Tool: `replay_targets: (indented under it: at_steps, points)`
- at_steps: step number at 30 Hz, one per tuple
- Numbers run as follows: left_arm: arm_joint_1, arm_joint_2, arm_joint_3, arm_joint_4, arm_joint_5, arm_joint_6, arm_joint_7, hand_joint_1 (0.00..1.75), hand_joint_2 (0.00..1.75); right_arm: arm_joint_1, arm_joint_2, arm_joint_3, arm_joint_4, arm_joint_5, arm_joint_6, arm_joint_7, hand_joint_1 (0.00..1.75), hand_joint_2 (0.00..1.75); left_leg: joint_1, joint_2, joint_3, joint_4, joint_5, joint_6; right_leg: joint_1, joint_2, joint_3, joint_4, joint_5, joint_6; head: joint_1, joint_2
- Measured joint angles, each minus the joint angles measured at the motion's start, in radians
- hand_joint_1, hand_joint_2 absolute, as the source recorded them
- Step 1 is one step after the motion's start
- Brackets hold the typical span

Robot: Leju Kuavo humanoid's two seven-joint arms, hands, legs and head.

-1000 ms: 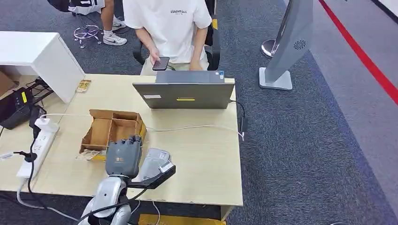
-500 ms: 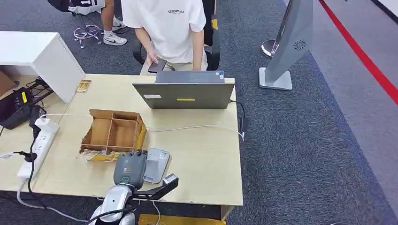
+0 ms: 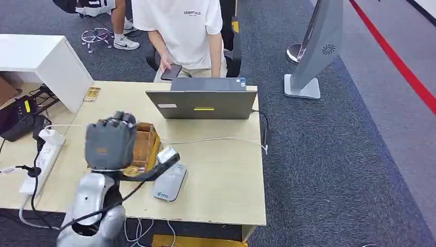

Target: Pass the card to the sensor for recognition and then transmit it.

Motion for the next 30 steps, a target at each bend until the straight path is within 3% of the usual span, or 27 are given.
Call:
replay_targets:
  at_steps: [3,9,13,17,23,30]
  points:
    - [-0.066,0.028,0.018,-0.072,0.007,-0.013,0.000,1.75,1.75,0.000,0.000,0.003,0.000,0.000,0.000,0.000,0.00,1.75,0.000,0.000,0.001,0.000,0.000,0.000,0.000,0.000,0.000,0.000,0.000,0.000,0.000,0.000]
    - [-0.088,0.054,0.023,-0.130,-0.008,0.008,0.007,1.75,1.75,-0.001,0.000,0.013,-0.001,0.000,0.000,0.001,0.00,1.75,0.000,0.000,0.000,0.000,0.000,0.000,0.000,0.000,0.000,0.000,0.000,0.000,0.000,0.000]
    - [-0.189,0.099,0.041,-0.125,-0.006,-0.071,0.045,1.75,1.75,-0.003,0.000,0.024,-0.001,0.004,0.000,0.016,0.00,1.75,0.000,0.000,0.000,0.000,0.001,0.000,0.000,0.000,-0.001,0.000,0.000,0.000,0.000,0.000]
    - [-0.326,0.137,0.087,0.007,-0.040,-0.180,0.081,1.75,1.75,-0.007,-0.001,0.031,-0.001,0.029,0.000,0.027,0.00,1.75,0.001,0.000,0.001,0.000,0.003,-0.001,0.001,0.001,-0.001,0.001,0.002,-0.001,0.000,0.000]
    - [-0.383,0.143,0.101,0.230,-0.078,-0.160,0.097,1.75,1.75,-0.012,-0.001,0.041,-0.005,0.041,-0.024,0.038,0.00,1.75,0.000,0.001,0.000,0.000,0.004,0.000,0.000,0.001,-0.001,0.000,0.004,0.000,-0.001,0.000]
    - [-0.389,0.142,0.103,0.280,-0.085,-0.153,0.102,1.75,1.75,-0.012,-0.001,0.042,-0.009,0.039,-0.035,0.056,0.00,1.75,0.000,0.001,-0.001,0.000,0.004,0.000,0.000,0.001,-0.003,0.000,0.003,0.000,-0.001,0.000]
